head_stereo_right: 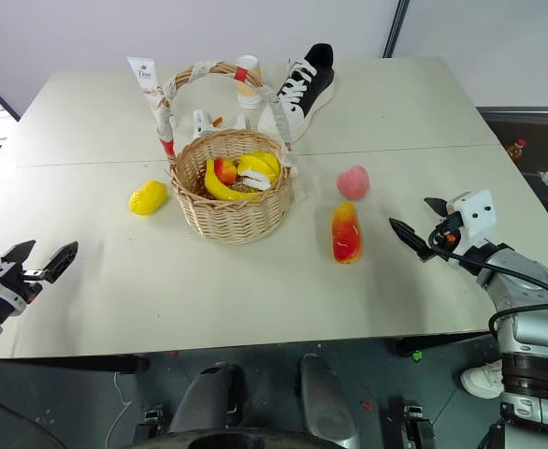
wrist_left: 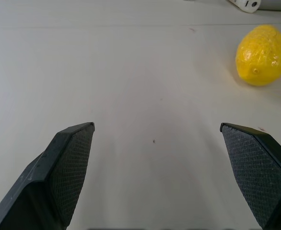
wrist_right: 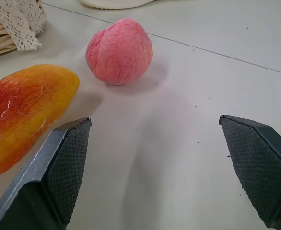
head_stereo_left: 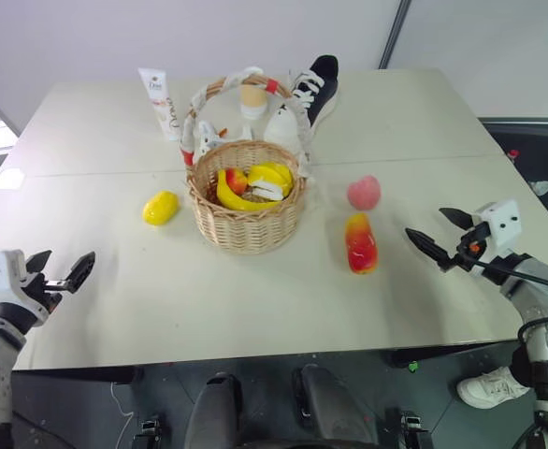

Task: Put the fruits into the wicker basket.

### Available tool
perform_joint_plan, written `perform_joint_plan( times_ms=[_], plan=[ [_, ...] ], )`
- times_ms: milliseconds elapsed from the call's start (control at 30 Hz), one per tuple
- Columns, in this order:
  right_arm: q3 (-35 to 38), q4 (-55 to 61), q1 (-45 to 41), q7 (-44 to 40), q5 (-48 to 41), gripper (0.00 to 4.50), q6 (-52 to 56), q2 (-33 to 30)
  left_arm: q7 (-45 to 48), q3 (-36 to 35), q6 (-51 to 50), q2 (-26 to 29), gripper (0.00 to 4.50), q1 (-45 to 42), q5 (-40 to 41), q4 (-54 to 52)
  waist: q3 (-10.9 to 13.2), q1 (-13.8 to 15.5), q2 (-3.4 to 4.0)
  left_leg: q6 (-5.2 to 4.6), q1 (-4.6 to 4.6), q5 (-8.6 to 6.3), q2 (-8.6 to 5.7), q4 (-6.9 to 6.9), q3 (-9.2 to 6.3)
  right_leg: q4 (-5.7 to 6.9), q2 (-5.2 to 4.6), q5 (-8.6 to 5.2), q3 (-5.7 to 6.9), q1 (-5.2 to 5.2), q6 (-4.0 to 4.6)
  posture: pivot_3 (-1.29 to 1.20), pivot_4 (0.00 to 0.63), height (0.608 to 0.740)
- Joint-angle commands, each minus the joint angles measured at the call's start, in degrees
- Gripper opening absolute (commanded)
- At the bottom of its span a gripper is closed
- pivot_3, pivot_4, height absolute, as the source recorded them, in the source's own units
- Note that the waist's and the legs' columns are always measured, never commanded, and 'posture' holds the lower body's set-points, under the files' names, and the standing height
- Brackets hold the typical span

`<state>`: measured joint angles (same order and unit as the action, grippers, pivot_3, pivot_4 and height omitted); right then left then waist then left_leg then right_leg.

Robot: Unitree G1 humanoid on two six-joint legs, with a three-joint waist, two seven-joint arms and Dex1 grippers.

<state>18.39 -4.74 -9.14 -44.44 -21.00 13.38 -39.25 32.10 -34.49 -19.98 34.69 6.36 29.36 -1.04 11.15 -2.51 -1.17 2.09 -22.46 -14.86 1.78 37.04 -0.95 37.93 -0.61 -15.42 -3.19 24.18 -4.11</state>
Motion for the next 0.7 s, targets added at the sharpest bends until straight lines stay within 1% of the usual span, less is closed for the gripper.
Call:
perform_joint_plan(
  times_ms=[33, 200, 300, 333, 500, 633, 700],
  plan=[
    [0.2, 2.4, -0.3, 0.0, -0.6, 4.50, -0.8, 0.1, -0.2, -0.1, -0.4, 0.5, 4.50, 0.0, 0.3, -2.1, 0.0, 0.0, 0.00, 0.00, 0.00, 0.00, 0.00, 0.00, 0.00, 0.00, 0.00, 0.00, 0.00, 0.00, 0.00, 0.00, 0.150, 0.740],
    [0.0, 4.2, -0.6, 0.0, -1.1, 4.50, -0.1, 0.0, -1.6, 1.1, -2.9, 0.7, 4.50, -2.1, 0.7, -4.0, 0.0, 0.1, 0.00, 0.00, 0.00, 0.00, 0.00, 0.01, 0.00, 0.01, 0.00, 0.00, 0.00, 0.00, 0.00, 0.00, 0.150, 0.740],
    [-0.8, 6.9, -1.4, -0.4, -1.6, 4.50, 1.2, -0.3, -1.3, 3.0, -6.3, 1.5, 4.50, -4.0, 1.7, -6.1, 0.0, 0.1, 0.00, 0.00, -0.01, 0.00, -0.01, 0.02, -0.01, 0.02, -0.01, 0.00, 0.00, 0.00, -0.01, 0.00, 0.150, 0.740],
    [-1.3, 8.6, -1.8, -0.6, -2.1, 4.50, 2.0, -0.5, -1.6, 4.3, -6.8, 2.0, 4.50, -5.1, 0.9, -7.0, 0.0, 0.0, 0.00, 0.00, -0.01, 0.00, -0.01, 0.03, -0.01, 0.03, 0.00, 0.00, 0.00, 0.00, -0.01, 0.00, 0.150, 0.740],
    [-4.3, 18.0, -4.9, -1.8, -5.4, 4.50, 7.1, -1.2, -3.5, 12.5, -11.6, 4.7, 4.50, -13.8, -3.1, -8.0, 0.0, 0.0, 0.01, 0.00, 0.00, 0.00, -0.03, 0.06, -0.05, 0.08, 0.03, 0.01, 0.01, 0.00, -0.01, 0.00, 0.150, 0.740],
    [-7.0, 26.8, -6.8, -2.2, -8.8, 4.50, 12.7, -1.7, -3.6, 21.3, -15.5, 7.8, 4.50, -22.2, -8.7, -4.9, 0.0, 0.1, 0.00, 0.00, -0.03, 0.00, -0.05, 0.06, -0.10, 0.09, 0.04, 0.01, 0.02, 0.00, -0.02, 0.00, 0.150, 0.740],
    [-8.7, 30.0, -7.5, -2.5, -9.8, 4.50, 14.6, -1.9, -3.0, 24.4, -18.0, 8.3, 4.50, -26.1, -9.8, -2.6, 0.0, 0.1, 0.00, 0.00, -0.04, 0.00, -0.05, 0.04, -0.11, 0.07, 0.04, 0.01, 0.03, 0.00, -0.02, 0.00, 0.150, 0.740]
  ],
)
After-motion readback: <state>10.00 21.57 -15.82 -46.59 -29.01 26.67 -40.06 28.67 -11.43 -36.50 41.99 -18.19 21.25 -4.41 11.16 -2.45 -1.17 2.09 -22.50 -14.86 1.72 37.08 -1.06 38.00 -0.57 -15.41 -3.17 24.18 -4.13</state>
